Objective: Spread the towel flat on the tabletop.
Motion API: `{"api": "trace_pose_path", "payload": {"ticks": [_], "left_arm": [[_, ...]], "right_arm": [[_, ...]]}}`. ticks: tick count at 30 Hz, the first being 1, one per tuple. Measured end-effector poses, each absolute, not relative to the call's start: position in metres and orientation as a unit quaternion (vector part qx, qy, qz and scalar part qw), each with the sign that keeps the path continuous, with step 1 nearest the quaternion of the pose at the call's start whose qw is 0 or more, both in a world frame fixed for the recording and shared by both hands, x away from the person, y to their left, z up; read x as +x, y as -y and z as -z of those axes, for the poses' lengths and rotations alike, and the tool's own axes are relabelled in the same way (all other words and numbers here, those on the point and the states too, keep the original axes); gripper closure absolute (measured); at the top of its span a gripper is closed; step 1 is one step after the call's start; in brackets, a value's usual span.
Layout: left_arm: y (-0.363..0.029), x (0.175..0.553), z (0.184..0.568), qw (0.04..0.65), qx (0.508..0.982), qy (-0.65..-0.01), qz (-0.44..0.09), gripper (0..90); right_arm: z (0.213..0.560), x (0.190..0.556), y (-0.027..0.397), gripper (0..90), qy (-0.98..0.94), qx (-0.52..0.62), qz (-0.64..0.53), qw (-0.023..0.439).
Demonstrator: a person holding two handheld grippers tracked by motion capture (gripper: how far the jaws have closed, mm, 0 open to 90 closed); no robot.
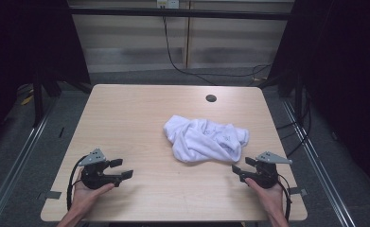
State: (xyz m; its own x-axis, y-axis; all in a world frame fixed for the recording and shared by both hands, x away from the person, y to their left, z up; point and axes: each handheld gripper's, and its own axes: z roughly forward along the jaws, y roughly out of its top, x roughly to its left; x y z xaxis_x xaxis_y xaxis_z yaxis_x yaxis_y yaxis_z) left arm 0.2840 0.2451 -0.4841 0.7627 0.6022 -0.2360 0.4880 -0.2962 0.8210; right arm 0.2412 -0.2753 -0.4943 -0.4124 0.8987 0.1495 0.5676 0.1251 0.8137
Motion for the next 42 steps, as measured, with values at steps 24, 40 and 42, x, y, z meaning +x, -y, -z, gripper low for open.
{"api": "trace_pose_path", "payload": {"ticks": [24,40,42], "left_arm": [[-0.246,0.279,0.482,0.481,0.807,-0.336,-0.067,30.7],[-0.244,0.281,0.484,0.475,0.81,-0.338,-0.064,30.7],[-0.245,0.282,0.484,0.475,0.809,-0.34,-0.065,30.7]], "right_arm": [[0.467,0.241,0.262,31.1,-0.743,0.467,-0.457,0.142],[0.441,0.314,0.246,29.0,-0.774,0.436,-0.441,0.126],[0.438,0.323,0.243,29.2,-0.776,0.433,-0.44,0.126]]}}
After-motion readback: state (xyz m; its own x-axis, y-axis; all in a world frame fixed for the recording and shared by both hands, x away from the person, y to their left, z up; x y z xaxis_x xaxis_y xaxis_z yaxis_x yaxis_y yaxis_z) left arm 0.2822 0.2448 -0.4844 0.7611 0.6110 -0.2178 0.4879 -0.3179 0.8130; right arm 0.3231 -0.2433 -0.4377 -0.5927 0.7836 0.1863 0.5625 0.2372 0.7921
